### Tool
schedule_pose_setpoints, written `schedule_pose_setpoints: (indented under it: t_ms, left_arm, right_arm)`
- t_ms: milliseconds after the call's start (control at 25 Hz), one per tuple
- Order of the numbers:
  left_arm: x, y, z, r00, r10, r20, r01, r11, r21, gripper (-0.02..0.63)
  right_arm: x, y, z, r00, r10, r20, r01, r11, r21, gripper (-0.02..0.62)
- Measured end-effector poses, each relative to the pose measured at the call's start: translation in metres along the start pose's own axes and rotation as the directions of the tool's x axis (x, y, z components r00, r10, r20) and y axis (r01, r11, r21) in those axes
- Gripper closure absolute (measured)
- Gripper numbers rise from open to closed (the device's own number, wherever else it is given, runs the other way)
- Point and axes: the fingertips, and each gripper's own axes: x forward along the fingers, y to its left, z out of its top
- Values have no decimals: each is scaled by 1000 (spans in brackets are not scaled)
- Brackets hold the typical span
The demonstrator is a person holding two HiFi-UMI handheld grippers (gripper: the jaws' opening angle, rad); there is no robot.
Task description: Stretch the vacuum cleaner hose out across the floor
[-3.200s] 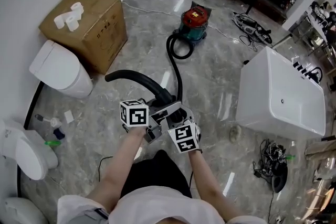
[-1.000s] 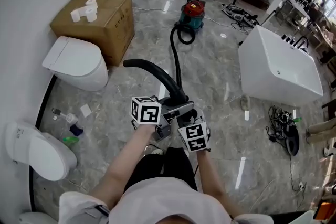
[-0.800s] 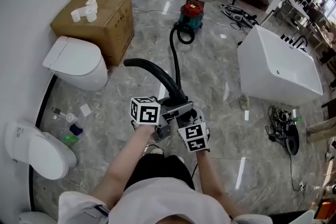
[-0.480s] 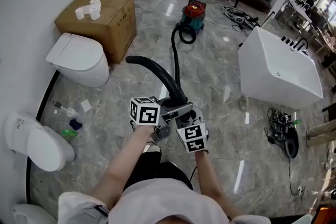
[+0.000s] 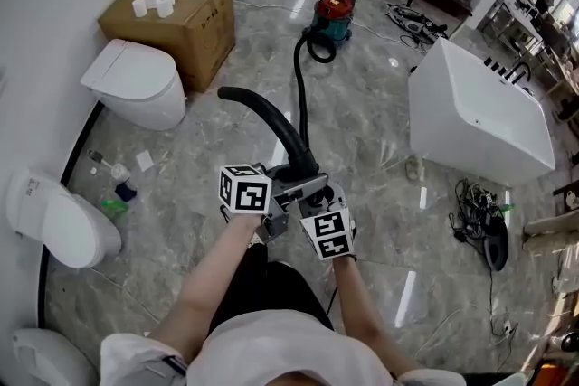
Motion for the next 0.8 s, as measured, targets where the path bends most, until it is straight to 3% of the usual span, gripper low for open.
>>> schedule_pose_setpoints:
  t_ms: [320, 800]
  left_arm:
    - [-7, -9, -39, 998, 46, -38, -45, 999, 20, 402]
    - [-52, -34, -65, 997, 5, -71, -5, 1000, 1, 402]
  right_arm:
    - [-16, 24, -28, 999, 41, -12, -41, 998, 40, 448]
    - [-33, 76, -34, 1000, 3, -27, -1, 999, 53, 448]
